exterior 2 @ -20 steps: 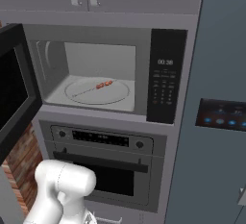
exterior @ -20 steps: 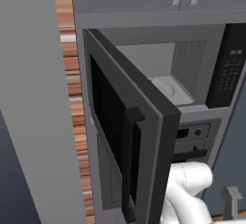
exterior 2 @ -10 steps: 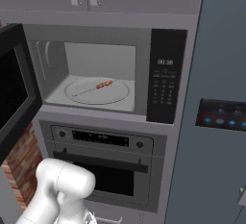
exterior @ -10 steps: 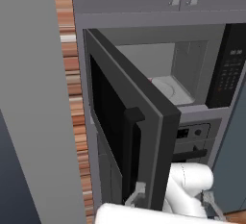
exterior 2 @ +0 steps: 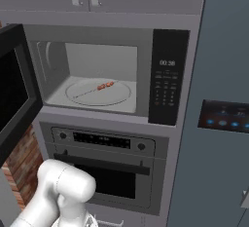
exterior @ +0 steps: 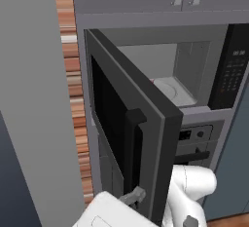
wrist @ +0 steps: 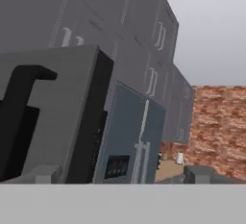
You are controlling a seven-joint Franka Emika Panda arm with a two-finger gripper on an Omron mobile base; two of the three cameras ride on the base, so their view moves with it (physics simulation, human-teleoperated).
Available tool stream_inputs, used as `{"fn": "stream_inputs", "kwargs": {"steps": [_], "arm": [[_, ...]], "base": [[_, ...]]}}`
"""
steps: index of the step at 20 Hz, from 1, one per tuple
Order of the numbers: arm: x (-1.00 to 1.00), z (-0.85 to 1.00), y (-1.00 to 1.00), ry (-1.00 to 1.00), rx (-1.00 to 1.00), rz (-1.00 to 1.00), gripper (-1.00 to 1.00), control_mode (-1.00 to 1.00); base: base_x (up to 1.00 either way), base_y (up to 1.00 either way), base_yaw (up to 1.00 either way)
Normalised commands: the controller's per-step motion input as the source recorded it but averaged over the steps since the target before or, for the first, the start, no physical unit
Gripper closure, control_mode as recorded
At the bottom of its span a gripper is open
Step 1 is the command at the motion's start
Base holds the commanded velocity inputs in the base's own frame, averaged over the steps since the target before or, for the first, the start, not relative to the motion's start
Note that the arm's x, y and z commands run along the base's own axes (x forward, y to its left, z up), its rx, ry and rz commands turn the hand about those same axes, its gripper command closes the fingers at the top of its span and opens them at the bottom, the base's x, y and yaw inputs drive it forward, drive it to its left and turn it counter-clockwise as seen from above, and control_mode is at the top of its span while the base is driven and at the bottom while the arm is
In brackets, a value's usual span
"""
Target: Close the microwave door.
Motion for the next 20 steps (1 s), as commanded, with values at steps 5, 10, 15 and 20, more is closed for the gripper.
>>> {"fn": "stream_inputs", "kwargs": {"steps": [5,10,15,20], "arm": [[0.28,-0.16,0.28,0.09,-0.01,-0.44,-1.0,-1.0],[0.08,-0.32,0.02,0.03,0.0,-0.24,-1.0,-1.0],[0.43,-0.37,0.0,0.02,0.0,-0.06,-1.0,-1.0],[0.81,-0.25,0.02,0.09,0.0,0.01,-1.0,-1.0]], "base": [[0.0,0.0,0.0],[0.0,0.0,0.0],[0.0,0.0,0.0],[0.0,0.0,0.0]]}}
